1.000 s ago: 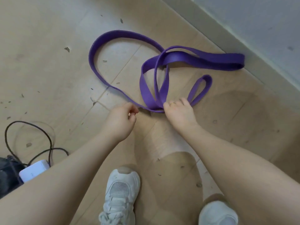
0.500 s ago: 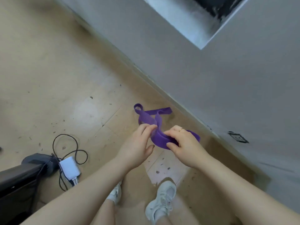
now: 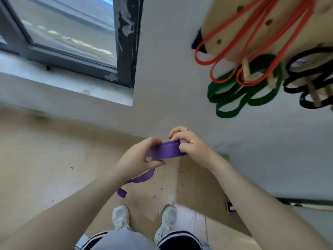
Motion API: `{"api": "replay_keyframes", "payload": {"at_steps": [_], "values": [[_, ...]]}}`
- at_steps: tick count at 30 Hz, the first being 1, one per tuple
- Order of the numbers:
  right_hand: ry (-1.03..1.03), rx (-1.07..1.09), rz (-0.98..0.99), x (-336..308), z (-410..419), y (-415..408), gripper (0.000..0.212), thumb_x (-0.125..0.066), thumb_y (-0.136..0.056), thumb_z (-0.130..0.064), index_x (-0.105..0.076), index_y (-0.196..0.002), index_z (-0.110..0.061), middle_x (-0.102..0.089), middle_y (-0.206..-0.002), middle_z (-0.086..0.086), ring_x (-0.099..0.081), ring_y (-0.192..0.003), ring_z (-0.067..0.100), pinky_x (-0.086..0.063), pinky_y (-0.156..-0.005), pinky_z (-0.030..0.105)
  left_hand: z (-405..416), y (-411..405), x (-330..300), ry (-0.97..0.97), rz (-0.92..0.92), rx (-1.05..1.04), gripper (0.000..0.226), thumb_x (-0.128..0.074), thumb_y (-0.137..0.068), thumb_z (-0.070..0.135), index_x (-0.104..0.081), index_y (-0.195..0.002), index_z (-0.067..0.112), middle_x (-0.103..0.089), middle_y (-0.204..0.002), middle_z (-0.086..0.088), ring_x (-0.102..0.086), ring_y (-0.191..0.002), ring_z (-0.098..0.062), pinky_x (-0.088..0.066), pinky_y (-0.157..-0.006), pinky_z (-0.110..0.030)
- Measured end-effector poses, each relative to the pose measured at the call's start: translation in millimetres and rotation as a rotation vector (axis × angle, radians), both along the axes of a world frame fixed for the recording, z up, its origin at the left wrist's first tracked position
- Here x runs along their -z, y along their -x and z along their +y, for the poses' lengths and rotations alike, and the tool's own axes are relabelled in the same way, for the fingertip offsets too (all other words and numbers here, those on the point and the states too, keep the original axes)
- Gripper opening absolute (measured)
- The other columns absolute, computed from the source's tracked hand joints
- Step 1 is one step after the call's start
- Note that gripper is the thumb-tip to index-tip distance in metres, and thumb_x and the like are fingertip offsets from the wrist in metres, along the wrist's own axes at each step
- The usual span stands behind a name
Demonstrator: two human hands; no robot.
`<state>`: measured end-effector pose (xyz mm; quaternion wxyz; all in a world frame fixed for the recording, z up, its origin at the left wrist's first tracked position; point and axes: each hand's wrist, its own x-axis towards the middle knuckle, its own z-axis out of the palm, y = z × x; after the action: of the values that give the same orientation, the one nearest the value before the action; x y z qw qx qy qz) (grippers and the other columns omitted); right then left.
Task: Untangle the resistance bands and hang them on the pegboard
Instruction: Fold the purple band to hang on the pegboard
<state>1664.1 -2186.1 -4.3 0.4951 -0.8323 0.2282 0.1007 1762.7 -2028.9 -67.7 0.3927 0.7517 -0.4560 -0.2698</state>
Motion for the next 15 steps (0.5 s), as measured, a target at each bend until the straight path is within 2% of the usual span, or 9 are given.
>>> {"api": "replay_keyframes", "payload": {"at_steps": [1,3,5,6,9,10,12,13,15], "values": [[-0.003,0.043,-0.005,-7.9,-3.8,13.2,0.019,-0.039,-0.063,-0.012,-0.055,-0.071,-0.018,-0.049,-0.099,-0.010,-0.051,-0.094,0.015,-0.038,-0.077,0.021,-2.9,7.2,-12.3,0.018,-0.019,0.003,0.062,-0.069,-0.064,0.053,-0.056,-0.114,0.018,-0.056,-0.102,0.018,-0.057,-0.093,-0.006,-0.044,-0.080,-0.019],[0.031,0.093,-0.026,-25.8,-13.2,37.3,0.021,-0.040,-0.064,-0.013,-0.057,-0.077,-0.014,-0.051,-0.104,-0.006,-0.053,-0.096,0.021,-0.039,-0.080,0.021,-10.5,20.6,-38.3,0.060,-0.045,0.039,0.066,-0.060,-0.063,0.062,-0.058,-0.113,0.019,-0.056,-0.099,0.020,-0.054,-0.088,0.000,-0.041,-0.078,-0.012],[0.061,0.137,-0.058,-41.0,-26.1,62.1,0.017,-0.046,-0.072,-0.007,-0.058,-0.081,-0.014,-0.052,-0.106,-0.004,-0.055,-0.096,0.022,-0.042,-0.080,0.017,-23.2,35.9,-68.2,0.079,-0.076,0.077,0.058,-0.070,-0.067,0.054,-0.060,-0.112,0.019,-0.055,-0.094,0.023,-0.052,-0.081,0.003,-0.036,-0.074,-0.003],[0.068,0.141,-0.069,-44.8,-30.9,67.5,0.018,-0.049,-0.077,-0.001,-0.059,-0.084,-0.014,-0.052,-0.106,-0.004,-0.055,-0.098,0.020,-0.043,-0.081,0.014,-28.6,40.2,-80.2,0.081,-0.070,0.067,0.050,-0.075,-0.070,0.046,-0.061,-0.110,0.020,-0.055,-0.090,0.024,-0.053,-0.078,0.003,-0.036,-0.072,-0.003],[0.113,0.182,-0.173,-57.3,-43.4,82.5,0.028,-0.051,-0.083,0.002,-0.061,-0.094,-0.021,-0.054,-0.109,-0.005,-0.053,-0.106,0.015,-0.047,-0.094,0.029,-49.1,62.7,-117.0,0.091,-0.055,0.016,0.035,-0.075,-0.073,0.038,-0.058,-0.101,0.026,-0.060,-0.084,0.019,-0.057,-0.075,0.002,-0.044,-0.065,-0.007],[0.153,0.215,-0.220,-61.7,-45.2,86.8,0.030,-0.051,-0.085,0.000,-0.060,-0.101,-0.023,-0.053,-0.114,-0.005,-0.051,-0.109,0.012,-0.045,-0.096,0.028,-56.0,71.8,-128.2,0.100,-0.053,-0.015,0.033,-0.074,-0.074,0.039,-0.056,-0.099,0.027,-0.061,-0.082,0.017,-0.059,-0.073,0.000,-0.046,-0.062,-0.008],[0.274,0.388,-0.344,-68.5,-44.4,98.2,0.035,-0.053,-0.090,-0.006,-0.054,-0.121,-0.022,-0.048,-0.125,-0.006,-0.046,-0.113,0.005,-0.040,-0.096,0.020,-68.8,88.4,-149.1,0.117,-0.039,-0.102,0.030,-0.073,-0.074,0.040,-0.056,-0.095,0.026,-0.062,-0.081,0.014,-0.060,-0.071,-0.002,-0.047,-0.057,-0.009],[0.318,0.524,-0.434,-73.1,-39.5,107.7,0.036,-0.053,-0.092,-0.010,-0.050,-0.126,-0.021,-0.048,-0.123,-0.006,-0.046,-0.110,0.002,-0.040,-0.092,0.015,-75.3,95.5,-156.6,0.126,-0.018,-0.157,0.028,-0.073,-0.075,0.039,-0.057,-0.093,0.025,-0.063,-0.081,0.012,-0.062,-0.071,-0.005,-0.049,-0.057,-0.012],[0.311,0.764,-0.633,-75.0,-24.2,133.9,0.025,-0.049,-0.095,-0.013,-0.051,-0.118,-0.023,-0.054,-0.106,-0.008,-0.052,-0.093,-0.002,-0.042,-0.078,0.009,-87.7,111.4,-169.0,0.149,0.030,-0.245,0.023,-0.074,-0.075,0.035,-0.059,-0.088,0.024,-0.064,-0.080,0.010,-0.064,-0.071,-0.011,-0.055,-0.059,-0.023]]}}
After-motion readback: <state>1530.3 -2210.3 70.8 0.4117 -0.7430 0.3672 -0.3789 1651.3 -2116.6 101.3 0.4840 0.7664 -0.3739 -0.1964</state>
